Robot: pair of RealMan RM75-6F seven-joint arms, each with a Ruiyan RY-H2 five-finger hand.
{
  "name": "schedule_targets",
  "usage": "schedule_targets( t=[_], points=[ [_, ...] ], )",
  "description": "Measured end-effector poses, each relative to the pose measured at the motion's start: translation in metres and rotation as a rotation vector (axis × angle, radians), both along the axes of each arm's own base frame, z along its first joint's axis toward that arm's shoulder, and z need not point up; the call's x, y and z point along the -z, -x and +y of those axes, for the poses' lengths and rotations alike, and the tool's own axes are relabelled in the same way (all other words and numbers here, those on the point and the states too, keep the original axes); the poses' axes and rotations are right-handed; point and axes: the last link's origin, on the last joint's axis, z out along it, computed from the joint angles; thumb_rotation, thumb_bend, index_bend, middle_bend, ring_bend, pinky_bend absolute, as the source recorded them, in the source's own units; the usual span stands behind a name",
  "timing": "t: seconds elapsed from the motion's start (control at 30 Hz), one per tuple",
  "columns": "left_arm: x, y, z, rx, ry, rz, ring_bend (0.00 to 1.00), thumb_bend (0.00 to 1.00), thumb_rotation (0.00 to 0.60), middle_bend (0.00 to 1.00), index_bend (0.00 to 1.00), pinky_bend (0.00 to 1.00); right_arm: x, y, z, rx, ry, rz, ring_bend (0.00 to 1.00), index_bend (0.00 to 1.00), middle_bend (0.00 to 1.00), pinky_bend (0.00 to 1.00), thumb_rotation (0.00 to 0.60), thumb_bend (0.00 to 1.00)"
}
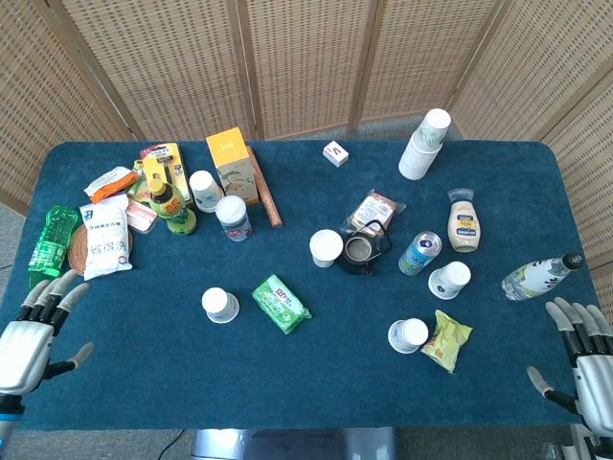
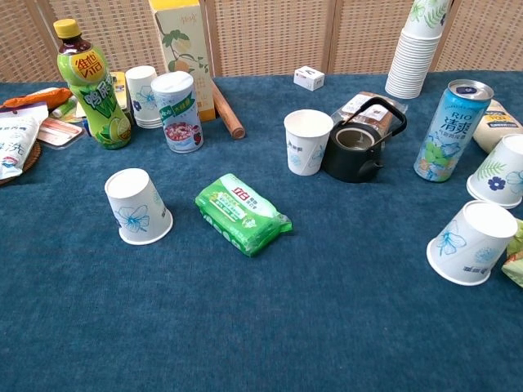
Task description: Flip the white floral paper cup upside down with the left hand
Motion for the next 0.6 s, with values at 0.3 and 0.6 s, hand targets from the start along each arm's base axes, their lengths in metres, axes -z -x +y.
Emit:
schedule_targets(
  t=[0.3,0.6],
  points=[
    [-0.015,0.010,-0.009,-0.017,-0.040,-0.022,0.00,0.32,0.600,0.00,0.09,0.00,0.002,-0.003,-0.002,-0.002,0.004,0.014,0.00,0.00,0.00,0.00,0.600,0.28],
    [-0.027,0.009,-0.013,-0.032,-0.071,-0.016,0.00,0.32,0.600,0.00,0.09,0.00,0.007,-0.003,-0.004,0.004,-0.006,0.031,0.00,0.00,0.00,0.00,0.600,0.28]
  ],
)
